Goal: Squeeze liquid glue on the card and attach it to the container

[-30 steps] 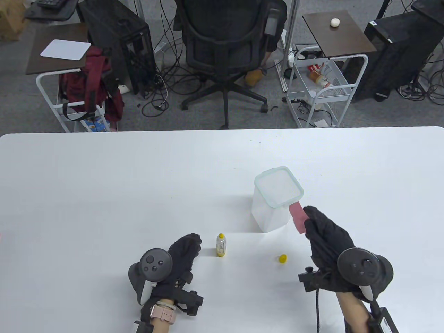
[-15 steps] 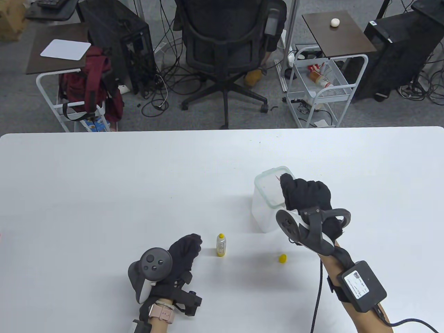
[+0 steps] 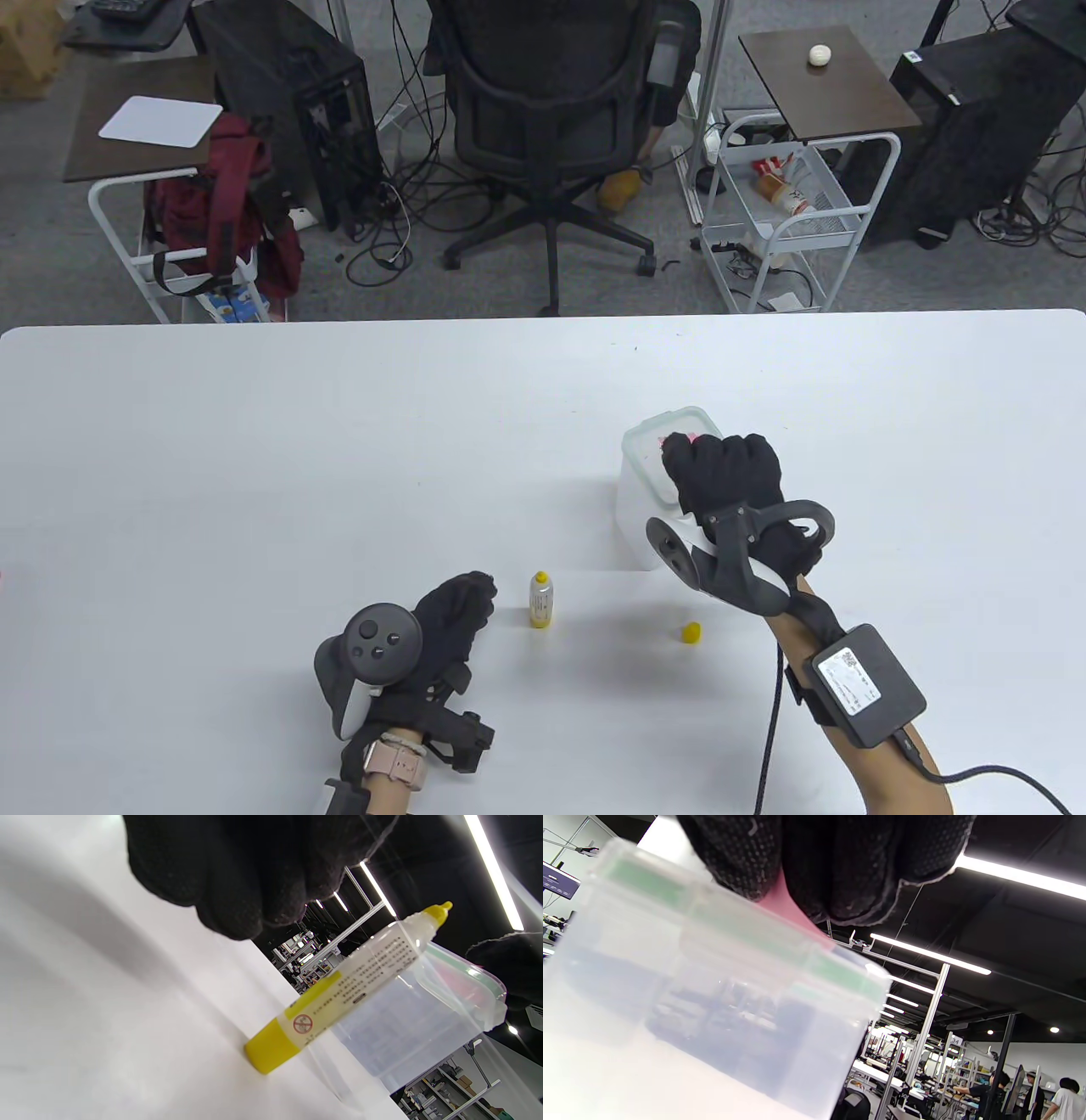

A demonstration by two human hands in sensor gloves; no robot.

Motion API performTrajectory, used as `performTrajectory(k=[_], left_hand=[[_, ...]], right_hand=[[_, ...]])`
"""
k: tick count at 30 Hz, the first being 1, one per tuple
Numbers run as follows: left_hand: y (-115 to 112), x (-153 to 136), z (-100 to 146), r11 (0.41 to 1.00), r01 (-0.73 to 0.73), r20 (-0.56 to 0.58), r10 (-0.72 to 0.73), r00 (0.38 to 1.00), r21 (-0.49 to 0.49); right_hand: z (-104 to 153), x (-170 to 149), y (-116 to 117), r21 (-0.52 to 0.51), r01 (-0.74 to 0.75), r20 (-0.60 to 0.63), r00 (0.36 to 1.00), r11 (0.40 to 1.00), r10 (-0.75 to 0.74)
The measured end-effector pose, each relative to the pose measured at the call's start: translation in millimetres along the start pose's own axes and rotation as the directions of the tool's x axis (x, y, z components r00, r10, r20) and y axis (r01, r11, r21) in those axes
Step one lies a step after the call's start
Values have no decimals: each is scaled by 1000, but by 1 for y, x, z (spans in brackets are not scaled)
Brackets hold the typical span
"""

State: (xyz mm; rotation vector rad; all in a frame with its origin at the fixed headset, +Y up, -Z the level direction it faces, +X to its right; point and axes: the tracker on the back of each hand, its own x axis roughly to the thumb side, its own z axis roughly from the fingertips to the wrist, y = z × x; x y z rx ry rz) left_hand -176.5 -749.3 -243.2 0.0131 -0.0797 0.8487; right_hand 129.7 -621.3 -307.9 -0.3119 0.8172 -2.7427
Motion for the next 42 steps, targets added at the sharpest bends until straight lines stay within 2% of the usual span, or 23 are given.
performTrajectory(k=[12, 26, 30, 34, 39, 42], left_hand=[[-1, 0, -1, 1000, 4, -4, -4, 1000, -17], [-2, 0, -2, 1000, 7, -14, -7, 1000, -24], [-2, 0, -2, 1000, 9, -19, -9, 1000, -25], [-2, -1, -2, 1000, 7, -26, -8, 1000, -26], [-3, -1, -2, 999, 7, -27, -8, 1000, -33], [-3, -1, -3, 999, 9, -27, -10, 1000, -36]], right_hand=[[1, 2, 6, 7, 17, 25, 1000, 1000, -18], [7, -13, 13, 66, 181, 23, 983, 981, -183], [11, -17, 10, 19, 202, 24, 979, 979, -203], [12, -32, 5, -22, 252, -31, 967, 967, -253], [3, -54, 9, 75, 398, -86, 916, 914, -392], [-5, -61, 16, 183, 471, -95, 882, 863, -461]])
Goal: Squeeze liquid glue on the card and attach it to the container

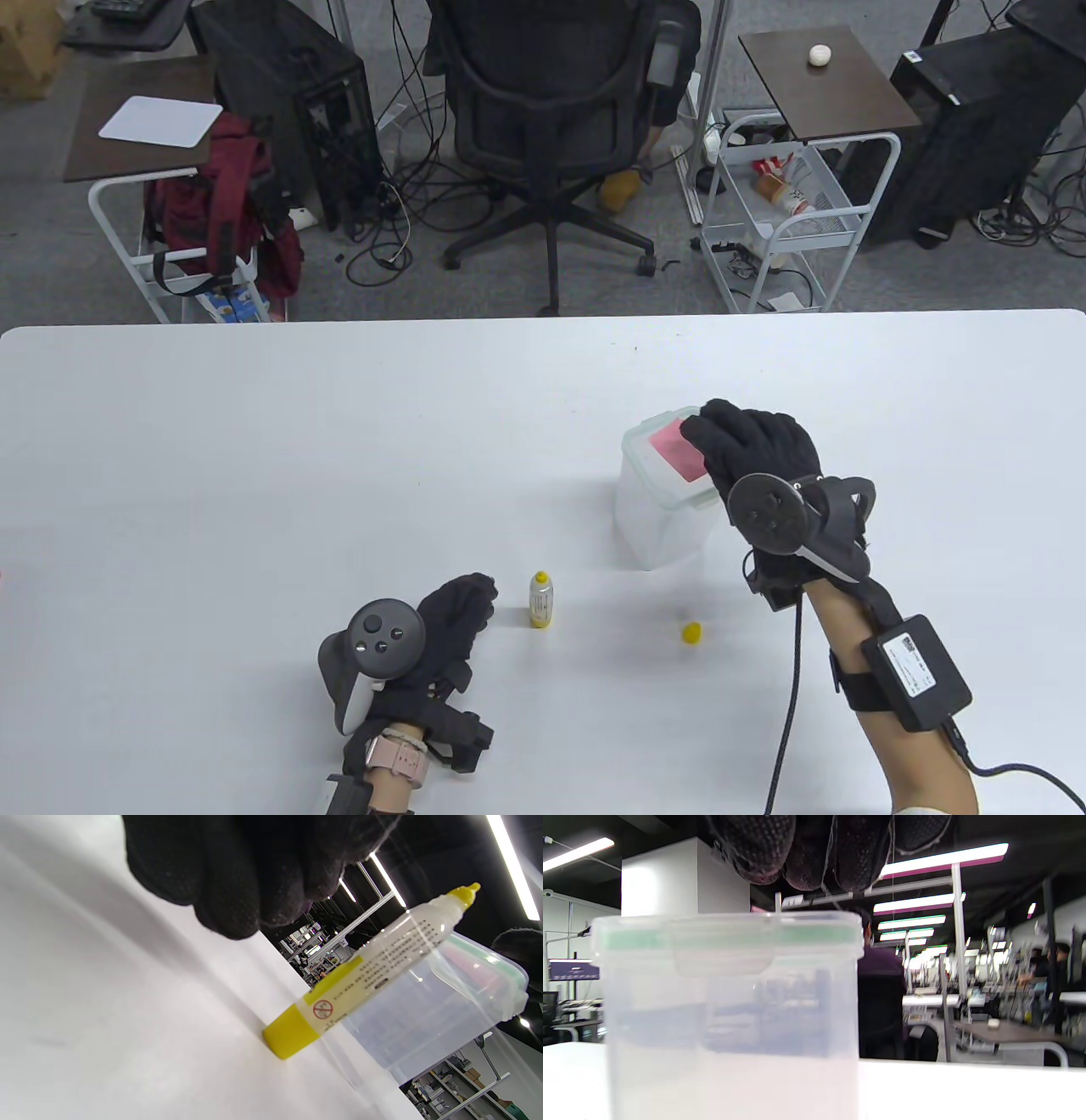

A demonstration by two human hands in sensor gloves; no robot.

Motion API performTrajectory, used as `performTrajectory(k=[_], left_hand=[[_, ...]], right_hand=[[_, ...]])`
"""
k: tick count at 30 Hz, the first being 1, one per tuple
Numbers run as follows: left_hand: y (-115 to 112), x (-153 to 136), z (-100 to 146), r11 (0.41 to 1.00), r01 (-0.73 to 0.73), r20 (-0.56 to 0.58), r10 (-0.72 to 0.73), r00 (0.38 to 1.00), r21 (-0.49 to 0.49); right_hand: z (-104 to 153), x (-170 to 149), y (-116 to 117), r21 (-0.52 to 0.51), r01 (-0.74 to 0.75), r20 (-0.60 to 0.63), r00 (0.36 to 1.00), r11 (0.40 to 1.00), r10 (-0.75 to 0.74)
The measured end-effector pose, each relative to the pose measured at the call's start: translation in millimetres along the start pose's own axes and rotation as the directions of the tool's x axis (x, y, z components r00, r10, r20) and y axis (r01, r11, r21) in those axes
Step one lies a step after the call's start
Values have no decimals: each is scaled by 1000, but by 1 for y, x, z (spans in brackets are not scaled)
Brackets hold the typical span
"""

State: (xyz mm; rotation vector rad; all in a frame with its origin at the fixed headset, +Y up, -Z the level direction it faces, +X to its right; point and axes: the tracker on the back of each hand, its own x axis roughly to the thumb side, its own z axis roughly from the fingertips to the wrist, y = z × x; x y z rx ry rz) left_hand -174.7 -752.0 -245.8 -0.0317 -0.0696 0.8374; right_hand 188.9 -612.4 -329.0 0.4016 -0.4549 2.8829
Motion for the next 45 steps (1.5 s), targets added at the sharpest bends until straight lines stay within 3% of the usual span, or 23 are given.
performTrajectory(k=[5, 9, 19, 24, 28, 31, 35, 38, 41, 45], left_hand=[[0, 0, 0, 1000, -2, -3, 2, 1000, -3], [0, 0, -1, 1000, -1, -4, 1, 1000, -5], [10, 7, -1, 999, 9, 24, -10, 1000, 43], [42, 52, 8, 979, 46, 157, -78, 985, 200], [61, 113, 19, 948, 146, 254, -221, 942, 285], [64, 173, 27, 898, 319, 270, -402, 875, 304], [44, 243, 21, 782, 537, 238, -614, 753, 316], [17, 272, -1, 727, 625, 219, -683, 696, 283], [-20, 282, -40, 681, 709, 215, -732, 647, 183], [-57, 276, -85, 613, 786, 155, -787, 597, 79]], right_hand=[[-14, -9, 4, 182, 68, 0, 998, 981, -69], [-18, -8, 10, 237, 31, -2, 1000, 971, -31], [-16, -16, 17, 195, 82, 5, 996, 977, -84], [-13, -24, 22, 162, 151, 20, 987, 975, -157], [-12, -27, 23, 160, 180, 26, 982, 971, -186], [-12, -29, 25, 154, 198, 34, 978, 968, -205], [-12, -36, 29, 154, 275, 34, 958, 949, -284], [-11, -39, 31, 146, 310, 36, 947, 939, -319], [-10, -40, 32, 139, 313, 43, 946, 940, -321], [-9, -40, 31, 138, 311, 48, 946, 940, -320]])
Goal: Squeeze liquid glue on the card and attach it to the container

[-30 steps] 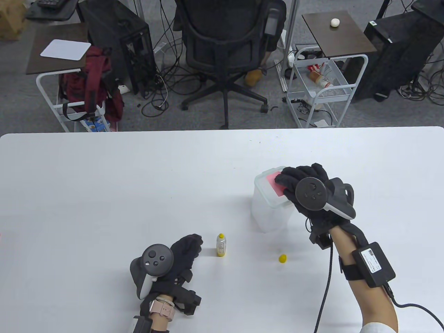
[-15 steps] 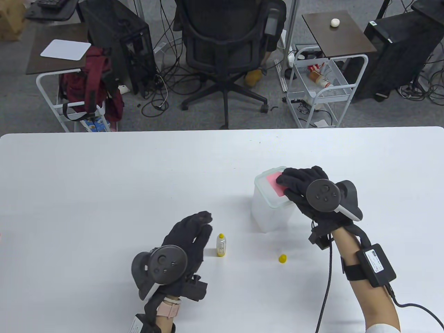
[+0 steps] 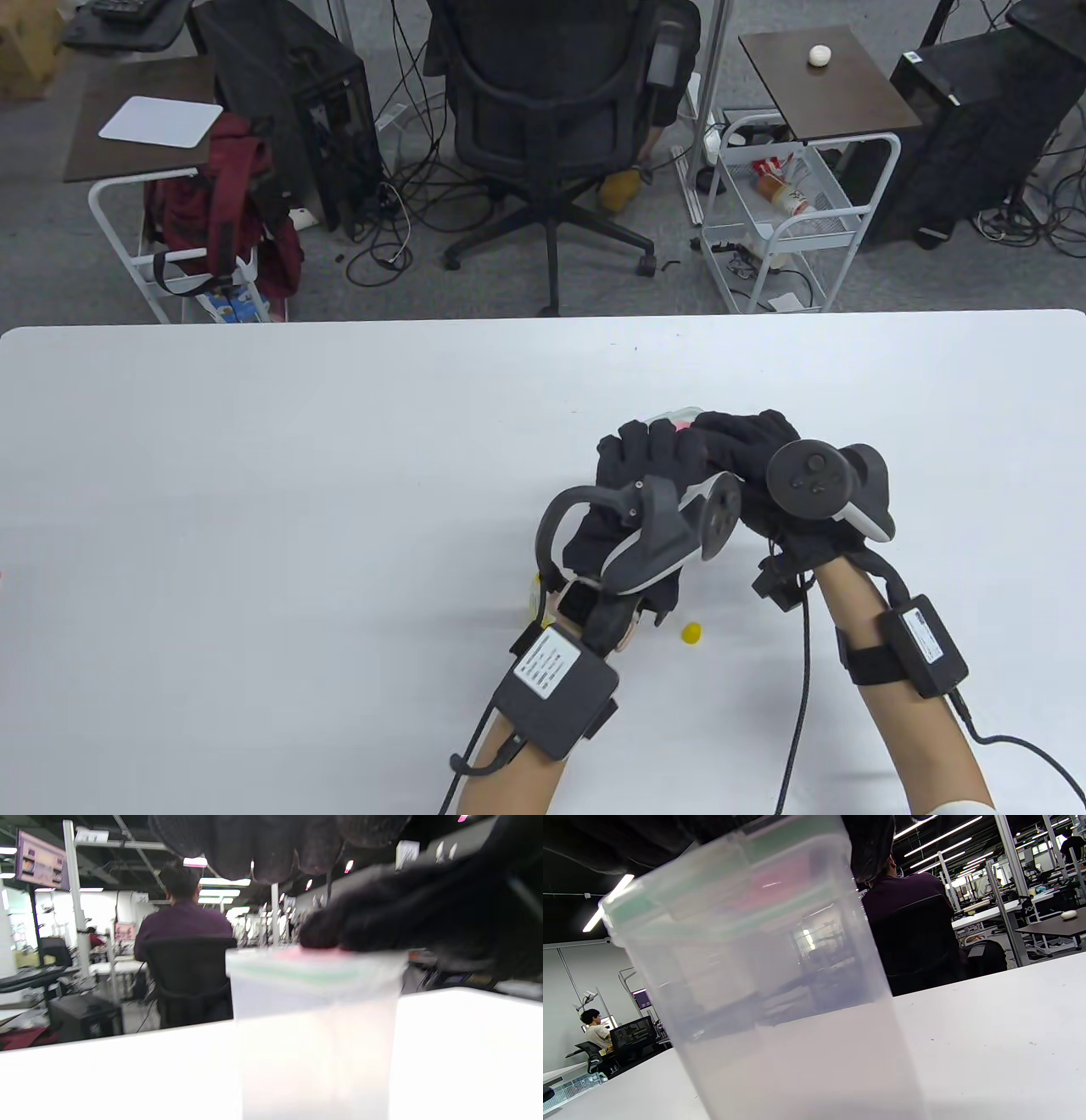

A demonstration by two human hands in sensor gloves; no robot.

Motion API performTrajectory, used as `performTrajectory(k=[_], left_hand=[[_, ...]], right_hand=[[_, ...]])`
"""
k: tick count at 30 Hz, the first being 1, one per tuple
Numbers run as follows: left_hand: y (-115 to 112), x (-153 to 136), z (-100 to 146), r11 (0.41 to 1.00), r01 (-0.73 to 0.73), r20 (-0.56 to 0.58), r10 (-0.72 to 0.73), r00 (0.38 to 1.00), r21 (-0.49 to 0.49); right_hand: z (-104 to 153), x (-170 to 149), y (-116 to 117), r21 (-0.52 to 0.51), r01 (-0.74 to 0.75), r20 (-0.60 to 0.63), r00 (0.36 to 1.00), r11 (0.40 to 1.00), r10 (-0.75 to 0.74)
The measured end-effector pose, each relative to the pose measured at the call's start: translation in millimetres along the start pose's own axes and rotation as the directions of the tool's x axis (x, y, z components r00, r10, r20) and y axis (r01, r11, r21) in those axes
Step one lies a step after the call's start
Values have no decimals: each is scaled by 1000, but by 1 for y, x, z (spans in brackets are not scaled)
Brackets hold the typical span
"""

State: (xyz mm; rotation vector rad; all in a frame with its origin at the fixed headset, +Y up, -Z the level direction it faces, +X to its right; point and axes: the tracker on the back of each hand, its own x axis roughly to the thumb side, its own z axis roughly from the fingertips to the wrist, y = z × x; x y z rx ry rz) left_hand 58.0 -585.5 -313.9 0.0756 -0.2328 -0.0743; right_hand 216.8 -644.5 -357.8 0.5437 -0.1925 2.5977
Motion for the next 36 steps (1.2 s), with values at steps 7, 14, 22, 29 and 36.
performTrajectory(k=[7, 14, 22, 29, 36], left_hand=[[-29, -8, -21, 1000, 2, 9, -1, 1000, -30], [-33, -8, -16, 999, 40, 49, -41, 998, 6], [-24, -1, 4, 1000, 28, 179, -30, 983, 13], [-25, -5, -14, 998, -48, 75, 51, 996, -46], [-28, -11, -12, 996, -83, 109, 86, 990, -36]], right_hand=[[0, 0, 0, -5, 18, 11, 1000, 1000, -18], [1, 0, 1, -13, 39, 11, 999, 999, -39], [1, 4, 1, -2, -1, 2, 1000, 1000, 1], [1, 4, 2, -2, -7, 5, 1000, 1000, 7], [0, 6, 2, 11, -18, -12, 1000, 1000, 19]])
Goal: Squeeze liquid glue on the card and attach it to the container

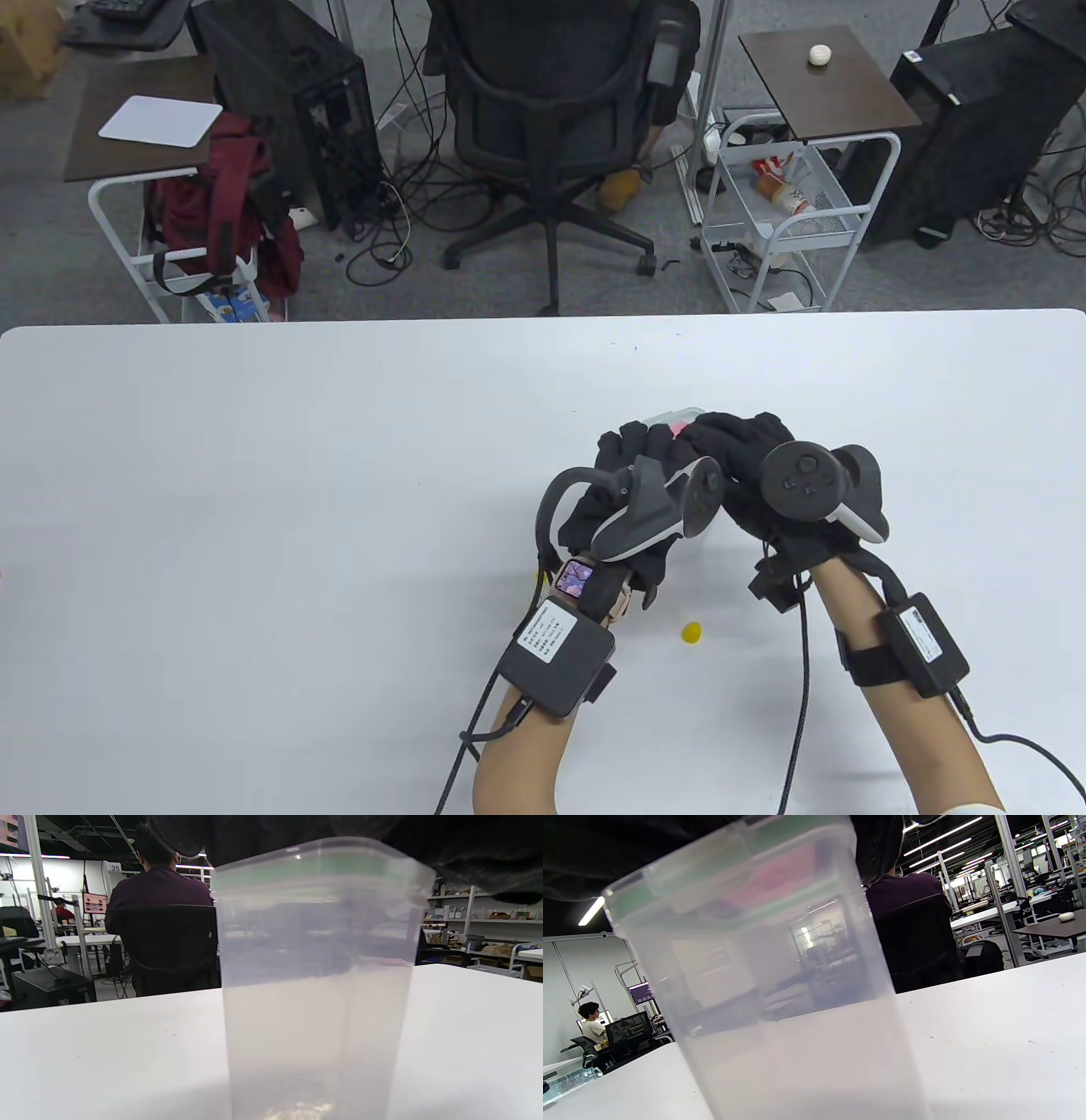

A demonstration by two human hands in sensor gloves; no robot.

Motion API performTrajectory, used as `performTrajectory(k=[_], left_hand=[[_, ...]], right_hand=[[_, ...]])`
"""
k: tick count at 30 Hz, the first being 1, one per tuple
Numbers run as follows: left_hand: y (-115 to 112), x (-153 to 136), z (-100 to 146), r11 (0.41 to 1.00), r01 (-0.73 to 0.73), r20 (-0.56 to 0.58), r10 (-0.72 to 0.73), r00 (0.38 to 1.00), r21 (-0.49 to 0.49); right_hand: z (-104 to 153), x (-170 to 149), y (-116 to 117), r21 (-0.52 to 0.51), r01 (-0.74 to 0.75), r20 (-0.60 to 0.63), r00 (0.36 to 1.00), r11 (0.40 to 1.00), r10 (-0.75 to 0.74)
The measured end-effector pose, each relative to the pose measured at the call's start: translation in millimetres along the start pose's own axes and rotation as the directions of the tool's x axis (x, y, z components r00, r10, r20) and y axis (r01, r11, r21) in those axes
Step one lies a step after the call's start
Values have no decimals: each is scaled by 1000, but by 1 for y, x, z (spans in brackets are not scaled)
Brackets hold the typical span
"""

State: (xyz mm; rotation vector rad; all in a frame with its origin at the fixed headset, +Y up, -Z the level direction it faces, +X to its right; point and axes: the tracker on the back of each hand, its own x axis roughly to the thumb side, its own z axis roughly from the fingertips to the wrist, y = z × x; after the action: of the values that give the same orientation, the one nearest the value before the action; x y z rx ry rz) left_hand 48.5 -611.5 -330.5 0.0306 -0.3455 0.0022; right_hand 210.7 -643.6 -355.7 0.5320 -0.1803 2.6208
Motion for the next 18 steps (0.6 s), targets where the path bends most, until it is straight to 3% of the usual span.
performTrajectory(k=[7, 18], left_hand=[[0, -1, 14, 1000, 10, 80, -10, 997, -1], [-3, 0, -2, 998, 59, -11, -59, 998, -5]], right_hand=[[0, 2, 1, 11, -15, -14, 1000, 1000, 15], [-1, 0, 1, 21, 16, -5, 1000, 1000, -16]])
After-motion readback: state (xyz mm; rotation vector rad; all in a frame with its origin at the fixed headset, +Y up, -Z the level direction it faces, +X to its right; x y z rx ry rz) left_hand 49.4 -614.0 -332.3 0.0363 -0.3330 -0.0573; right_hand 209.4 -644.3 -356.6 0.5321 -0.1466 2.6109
